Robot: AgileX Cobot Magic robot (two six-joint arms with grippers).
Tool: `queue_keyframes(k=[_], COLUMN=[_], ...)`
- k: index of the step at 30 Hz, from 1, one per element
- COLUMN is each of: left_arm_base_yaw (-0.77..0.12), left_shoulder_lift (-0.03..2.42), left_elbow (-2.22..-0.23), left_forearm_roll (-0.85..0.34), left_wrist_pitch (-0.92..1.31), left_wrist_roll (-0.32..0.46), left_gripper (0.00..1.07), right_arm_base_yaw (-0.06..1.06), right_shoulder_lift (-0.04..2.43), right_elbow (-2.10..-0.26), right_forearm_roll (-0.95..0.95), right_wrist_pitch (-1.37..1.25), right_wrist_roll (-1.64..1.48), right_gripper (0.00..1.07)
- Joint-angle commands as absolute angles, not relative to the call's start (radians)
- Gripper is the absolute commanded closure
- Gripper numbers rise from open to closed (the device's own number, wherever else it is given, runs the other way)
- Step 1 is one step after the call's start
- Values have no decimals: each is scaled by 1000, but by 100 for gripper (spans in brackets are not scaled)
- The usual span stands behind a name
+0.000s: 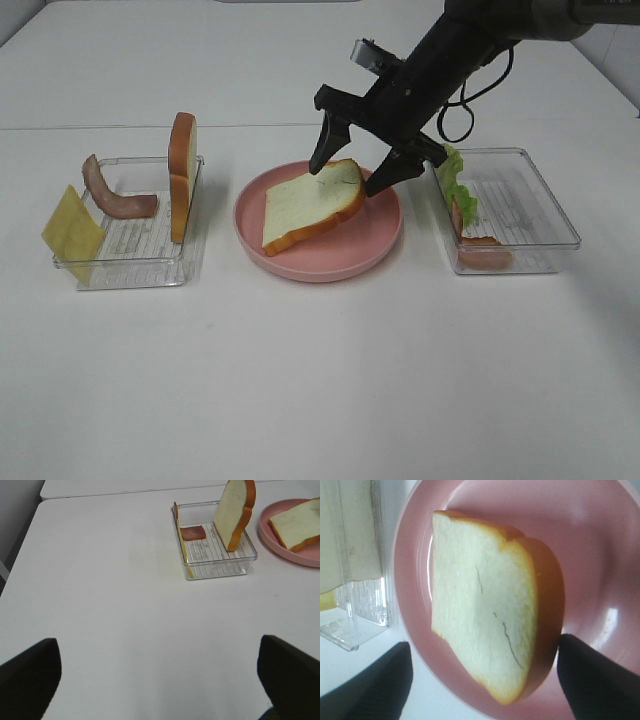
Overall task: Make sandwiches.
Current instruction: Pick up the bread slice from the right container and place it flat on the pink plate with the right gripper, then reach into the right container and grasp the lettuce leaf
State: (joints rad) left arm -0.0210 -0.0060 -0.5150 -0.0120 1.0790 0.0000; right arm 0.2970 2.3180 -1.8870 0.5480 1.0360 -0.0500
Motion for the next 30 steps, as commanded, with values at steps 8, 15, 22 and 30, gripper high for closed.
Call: queue_keyframes(k=[8, 15, 22, 30], left_arm_base_yaw=[-21, -21, -21, -21], left_shoulder_lift=[-22, -22, -22, -22], left_elbow=[-517, -517, -517, -517], left_forearm_roll=[-14, -14, -14, -14], left_wrist_pitch=[1075, 1075, 1075, 1075], left_wrist_roll=[0, 0, 0, 0], left_gripper=[4, 4, 4, 4], right_arm_base_yaw=[303, 303, 301, 253], right_shoulder_lift=[2293, 2293, 2297, 2299], right_elbow=[-2041, -2218, -2240, -2240], right_forearm_roll=[407, 259, 87, 48], right_wrist_pitch=[1249, 1329, 1329, 1329], right_wrist_roll=[23, 123, 191, 205], right_gripper=[30, 30, 30, 30])
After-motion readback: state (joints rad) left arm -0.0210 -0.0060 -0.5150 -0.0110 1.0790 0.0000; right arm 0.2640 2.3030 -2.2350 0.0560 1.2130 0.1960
